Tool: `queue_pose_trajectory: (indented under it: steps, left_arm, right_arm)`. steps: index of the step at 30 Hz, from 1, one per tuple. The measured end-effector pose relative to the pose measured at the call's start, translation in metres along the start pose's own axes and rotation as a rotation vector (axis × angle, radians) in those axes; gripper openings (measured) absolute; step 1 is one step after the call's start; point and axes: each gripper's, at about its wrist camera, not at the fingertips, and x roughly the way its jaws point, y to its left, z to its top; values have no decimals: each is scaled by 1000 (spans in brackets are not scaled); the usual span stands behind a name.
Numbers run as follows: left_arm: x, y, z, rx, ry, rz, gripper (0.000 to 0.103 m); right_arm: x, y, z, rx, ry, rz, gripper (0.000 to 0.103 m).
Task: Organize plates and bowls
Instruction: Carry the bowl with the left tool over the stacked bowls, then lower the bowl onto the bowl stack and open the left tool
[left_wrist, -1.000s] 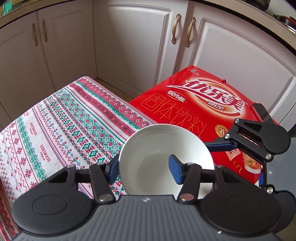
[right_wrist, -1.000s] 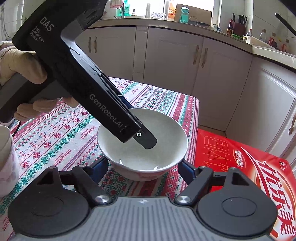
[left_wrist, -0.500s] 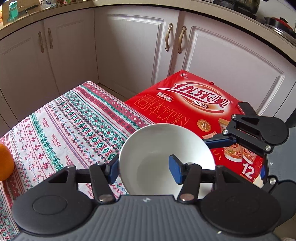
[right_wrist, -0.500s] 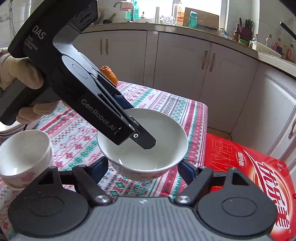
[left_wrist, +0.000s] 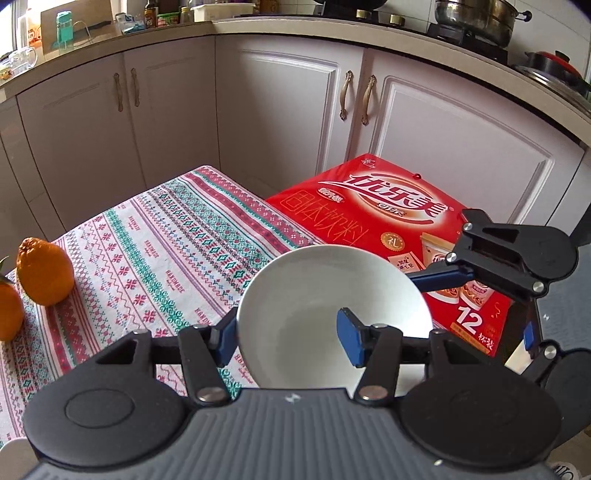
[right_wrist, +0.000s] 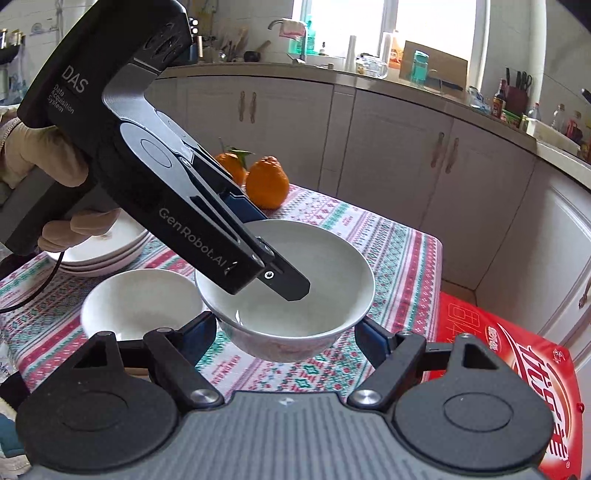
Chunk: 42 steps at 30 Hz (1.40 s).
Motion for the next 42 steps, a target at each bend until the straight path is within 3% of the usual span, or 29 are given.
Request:
queue_pose_trajectory:
  steps: [14, 28, 42]
  left_arm:
    - [-58, 11, -39, -61, -28, 80, 54]
    - [-55, 17, -74, -120, 2, 73, 55]
    - [-47, 23, -85, -146, 9, 64, 55]
  right_arm:
    - [-7, 52, 16, -71, -21, 95, 85]
    - [4, 71, 4, -66, 29, 159, 85]
    - [16, 73, -1, -43, 56, 189, 85]
